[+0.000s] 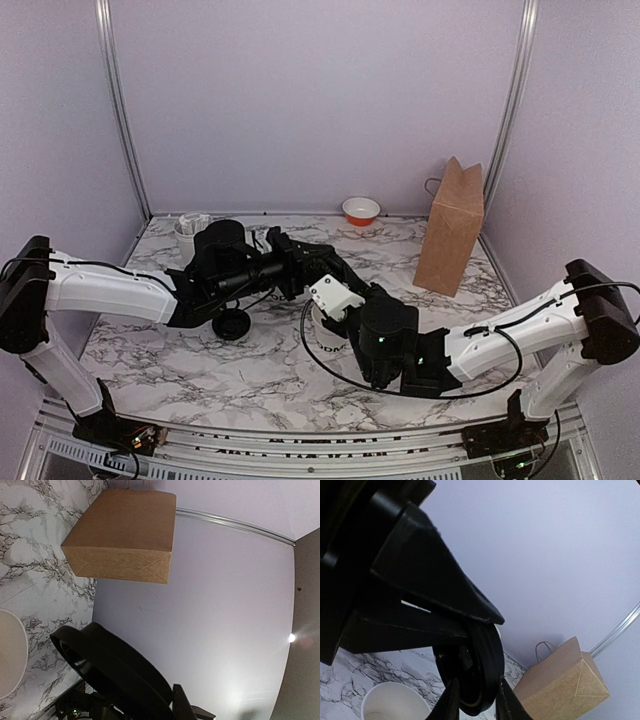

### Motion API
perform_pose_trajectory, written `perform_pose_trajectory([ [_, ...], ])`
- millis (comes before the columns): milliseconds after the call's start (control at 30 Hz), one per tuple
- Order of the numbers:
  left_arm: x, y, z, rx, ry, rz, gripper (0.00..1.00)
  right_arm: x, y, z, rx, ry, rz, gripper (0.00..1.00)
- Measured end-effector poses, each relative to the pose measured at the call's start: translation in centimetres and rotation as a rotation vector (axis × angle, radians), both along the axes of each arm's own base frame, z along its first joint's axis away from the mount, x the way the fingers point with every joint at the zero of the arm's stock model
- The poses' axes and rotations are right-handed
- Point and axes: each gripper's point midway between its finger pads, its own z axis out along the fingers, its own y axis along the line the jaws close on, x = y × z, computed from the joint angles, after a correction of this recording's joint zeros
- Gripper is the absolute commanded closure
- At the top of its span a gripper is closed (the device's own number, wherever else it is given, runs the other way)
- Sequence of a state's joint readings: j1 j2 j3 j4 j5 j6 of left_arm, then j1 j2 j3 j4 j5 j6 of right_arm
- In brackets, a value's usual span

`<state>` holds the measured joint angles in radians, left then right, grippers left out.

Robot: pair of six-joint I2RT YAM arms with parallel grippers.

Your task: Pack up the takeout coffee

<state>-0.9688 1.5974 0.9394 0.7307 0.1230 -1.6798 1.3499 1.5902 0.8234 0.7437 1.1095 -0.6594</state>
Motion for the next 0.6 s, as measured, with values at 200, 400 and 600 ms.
perform_pose_trajectory([
  [200, 0.0, -0.1, 0.3, -0.004, -0.028, -0.005, 1.00, -0.3, 0.5, -0.7, 0.019, 0.070, 0.044, 0.36],
  [400, -0.1, -0.2, 0.6, 0.012, -0.087, -0.015, 1.00, -1.5, 0.0, -0.2, 0.119, 0.211, 0.131, 0.17],
  [600, 0.0, 0.1, 1.1, 0.028, -0.170, -0.039, 1.00, -1.3, -1.3, 1.0, 0.325, 0.436, 0.271, 0.13],
])
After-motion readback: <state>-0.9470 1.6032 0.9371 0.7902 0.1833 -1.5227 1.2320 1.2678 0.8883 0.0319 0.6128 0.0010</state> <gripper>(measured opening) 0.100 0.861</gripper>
